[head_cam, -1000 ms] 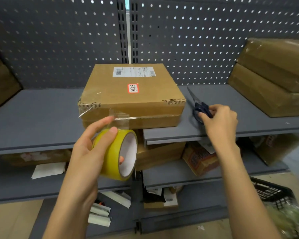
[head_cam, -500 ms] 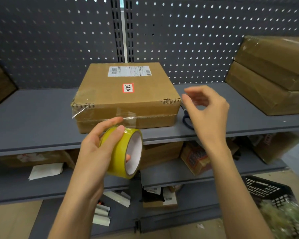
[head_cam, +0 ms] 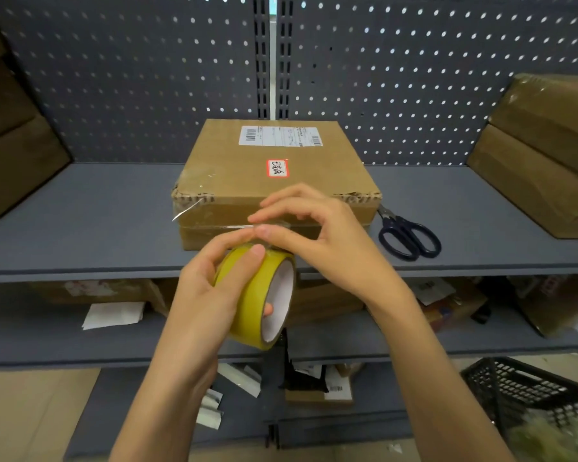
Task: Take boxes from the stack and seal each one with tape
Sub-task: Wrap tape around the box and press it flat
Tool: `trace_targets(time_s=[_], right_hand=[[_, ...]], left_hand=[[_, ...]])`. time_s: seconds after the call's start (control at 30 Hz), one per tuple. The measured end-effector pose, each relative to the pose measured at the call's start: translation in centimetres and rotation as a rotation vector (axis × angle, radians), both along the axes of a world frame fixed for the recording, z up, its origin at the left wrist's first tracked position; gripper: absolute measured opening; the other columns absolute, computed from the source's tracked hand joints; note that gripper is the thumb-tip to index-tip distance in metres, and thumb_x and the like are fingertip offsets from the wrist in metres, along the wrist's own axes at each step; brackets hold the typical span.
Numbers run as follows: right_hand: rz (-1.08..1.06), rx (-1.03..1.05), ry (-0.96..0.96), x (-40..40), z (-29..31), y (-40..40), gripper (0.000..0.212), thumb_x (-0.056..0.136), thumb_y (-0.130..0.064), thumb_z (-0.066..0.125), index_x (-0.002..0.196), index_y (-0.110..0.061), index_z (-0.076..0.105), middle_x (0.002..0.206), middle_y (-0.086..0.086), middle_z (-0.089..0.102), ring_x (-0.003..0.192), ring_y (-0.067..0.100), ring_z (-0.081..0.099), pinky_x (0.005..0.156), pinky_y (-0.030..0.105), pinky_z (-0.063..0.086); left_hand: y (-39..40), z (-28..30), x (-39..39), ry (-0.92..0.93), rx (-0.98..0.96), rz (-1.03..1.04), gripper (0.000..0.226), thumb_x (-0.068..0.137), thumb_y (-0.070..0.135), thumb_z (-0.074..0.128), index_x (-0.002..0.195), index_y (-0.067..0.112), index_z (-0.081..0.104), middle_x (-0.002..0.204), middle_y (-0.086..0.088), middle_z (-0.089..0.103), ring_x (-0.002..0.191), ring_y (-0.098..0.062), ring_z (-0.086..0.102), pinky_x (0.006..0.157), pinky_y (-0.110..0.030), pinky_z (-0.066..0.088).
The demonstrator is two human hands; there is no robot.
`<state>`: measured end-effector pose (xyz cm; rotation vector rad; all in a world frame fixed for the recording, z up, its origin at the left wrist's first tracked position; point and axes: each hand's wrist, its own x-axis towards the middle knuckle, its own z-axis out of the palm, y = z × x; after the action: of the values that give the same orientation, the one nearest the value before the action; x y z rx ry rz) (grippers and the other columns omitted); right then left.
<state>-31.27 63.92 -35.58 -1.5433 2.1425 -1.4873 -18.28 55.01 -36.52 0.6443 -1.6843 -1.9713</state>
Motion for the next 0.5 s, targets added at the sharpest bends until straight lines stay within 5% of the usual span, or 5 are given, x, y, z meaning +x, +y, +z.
trace_targets(time_s=[0.13,0.33,0.5], right_hand=[[-0.016,-0.045,-0.025,0.1,-0.4,-0.7,0.01,0.087,-0.021,0.068,0.094,-0.019,0.075,0.098,-0.004,0.066,0.098,0.007,0.061,0.091,0.034,0.048],[-0.05,-0.075,-0.038,0.4,-0.2,-1.3,0.007,0.087,-0.02,0.068,0.086,-0.016,0.074,0.089,-0.008,0.068,0.089,0.004,0.062,0.084,0.028,0.049],[-0.088,-0.081,-0.068,0.4,0.0,-2.1,0.008,0.089,-0.021,0.064,0.084,-0.017,0.069,0.086,-0.008,0.066,0.086,0.007,0.061,0.078,0.029,0.049]], left_hand=[[-0.1,0.0,0.2,-0.003,0.001,0.005,0.021,0.089,0.019,0.06,0.107,0.022,0.068,0.098,-0.002,0.069,0.066,-0.006,0.067,0.046,-0.021,0.05],[-0.2,0.3,0.7,0.0,-0.001,-0.004,0.052,0.073,0.033,0.063,0.124,0.029,0.053,0.076,0.011,0.072,0.058,-0.01,0.068,0.043,-0.018,0.048],[-0.8,0.2,1.5,-0.002,-0.038,-0.078,0.054,0.078,0.024,0.062,0.128,0.031,0.041,0.085,-0.001,0.075,0.067,-0.015,0.072,0.044,-0.01,0.043]])
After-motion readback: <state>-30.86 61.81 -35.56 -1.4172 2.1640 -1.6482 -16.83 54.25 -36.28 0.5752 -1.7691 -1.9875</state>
